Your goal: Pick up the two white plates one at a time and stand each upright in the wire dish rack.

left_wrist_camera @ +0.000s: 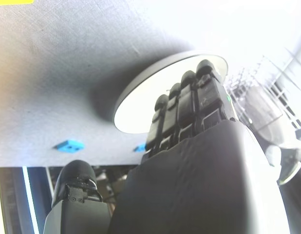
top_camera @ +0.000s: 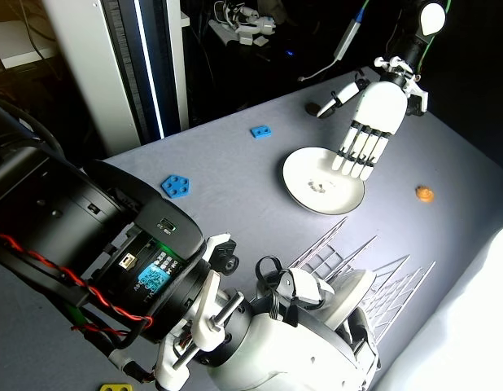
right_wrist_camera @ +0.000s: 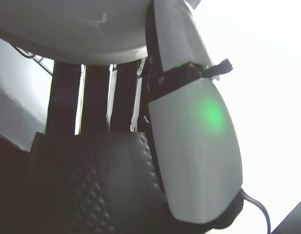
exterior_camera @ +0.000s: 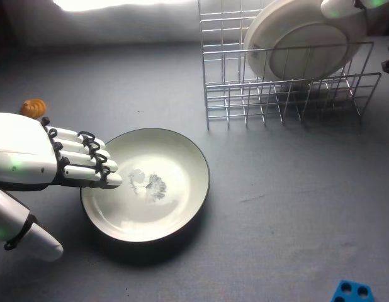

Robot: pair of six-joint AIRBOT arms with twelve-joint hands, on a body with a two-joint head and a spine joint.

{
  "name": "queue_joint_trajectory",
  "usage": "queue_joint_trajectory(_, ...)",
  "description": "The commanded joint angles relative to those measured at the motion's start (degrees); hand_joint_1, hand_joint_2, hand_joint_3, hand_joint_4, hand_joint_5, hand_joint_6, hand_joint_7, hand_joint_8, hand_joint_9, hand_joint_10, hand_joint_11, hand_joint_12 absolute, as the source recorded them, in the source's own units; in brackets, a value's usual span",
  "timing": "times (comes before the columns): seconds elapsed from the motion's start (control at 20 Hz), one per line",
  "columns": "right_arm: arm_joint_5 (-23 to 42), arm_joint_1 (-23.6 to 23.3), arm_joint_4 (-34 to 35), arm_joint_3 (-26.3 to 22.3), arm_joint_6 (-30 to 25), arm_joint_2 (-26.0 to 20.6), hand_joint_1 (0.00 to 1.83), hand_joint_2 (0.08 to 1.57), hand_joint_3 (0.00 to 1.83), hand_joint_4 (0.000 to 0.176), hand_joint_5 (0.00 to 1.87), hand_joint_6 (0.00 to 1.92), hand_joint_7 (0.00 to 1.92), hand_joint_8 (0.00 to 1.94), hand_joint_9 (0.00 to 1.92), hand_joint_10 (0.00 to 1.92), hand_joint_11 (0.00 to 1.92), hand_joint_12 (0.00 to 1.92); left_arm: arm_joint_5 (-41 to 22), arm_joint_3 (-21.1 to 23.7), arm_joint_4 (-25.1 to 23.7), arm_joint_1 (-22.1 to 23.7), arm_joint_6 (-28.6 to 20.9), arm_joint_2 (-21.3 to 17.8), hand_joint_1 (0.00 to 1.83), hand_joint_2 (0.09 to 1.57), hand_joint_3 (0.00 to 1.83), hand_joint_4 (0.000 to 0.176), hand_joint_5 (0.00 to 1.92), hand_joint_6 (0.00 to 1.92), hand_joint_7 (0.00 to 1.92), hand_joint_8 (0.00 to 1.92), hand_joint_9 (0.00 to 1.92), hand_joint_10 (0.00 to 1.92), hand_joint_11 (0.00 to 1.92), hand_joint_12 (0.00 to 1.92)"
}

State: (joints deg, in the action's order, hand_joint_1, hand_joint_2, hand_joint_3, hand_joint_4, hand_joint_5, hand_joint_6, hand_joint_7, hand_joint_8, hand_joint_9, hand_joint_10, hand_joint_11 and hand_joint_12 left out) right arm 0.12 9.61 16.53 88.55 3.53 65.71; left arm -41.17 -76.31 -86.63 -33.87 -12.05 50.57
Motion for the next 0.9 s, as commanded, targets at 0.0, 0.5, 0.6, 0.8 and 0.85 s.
queue_joint_trajectory(0.0,7.46,-0.18,1.04,0.34,-1.02,-0.3,1.37,1.11,0.0,0.0,0.96,1.04,1.02,0.87,0.85,1.2,0.77,1.04,-1.5,-0.23,2.62,0.09,-0.2,0.01,0.0,1.07,0.0,0.0,0.0,0.0,0.0,0.0,0.0,0.0,0.0,0.0)
queue_joint_trajectory(0.5,7.63,-1.21,1.04,0.33,-1.04,-0.36,1.37,1.12,0.0,0.0,0.95,1.05,1.01,0.9,0.83,1.23,0.75,1.08,-1.5,0.0,2.61,-0.11,-0.2,-0.03,0.0,1.07,0.0,0.0,0.01,0.0,0.0,0.0,0.0,0.0,0.0,0.0)
queue_joint_trajectory(0.6,7.63,-1.21,1.04,0.33,-1.04,-0.36,1.37,1.12,0.0,0.0,0.96,1.03,1.01,0.87,0.84,1.22,0.76,1.07,-1.5,-0.01,2.6,-0.12,-0.2,-0.02,0.0,1.08,0.0,0.0,0.02,0.0,0.01,0.0,0.0,0.0,0.0,0.0)
queue_joint_trajectory(0.8,7.68,-1.24,1.04,0.33,-1.04,-0.36,1.37,1.12,0.0,0.0,0.95,1.05,1.01,0.89,0.84,1.22,0.76,1.09,-1.44,-0.03,2.59,-0.14,-0.2,-0.02,0.0,1.07,0.0,0.0,0.02,0.0,0.01,0.0,0.0,0.0,0.0,0.0)
queue_joint_trajectory(0.85,7.8,-1.24,1.04,0.33,-1.01,-0.36,1.37,1.12,0.0,0.0,0.95,1.05,1.01,0.89,0.84,1.22,0.76,1.09,-1.43,-0.05,2.59,-0.14,-0.2,-0.01,0.0,1.07,0.0,0.0,0.02,0.0,0.01,0.0,0.0,0.0,0.0,0.0)
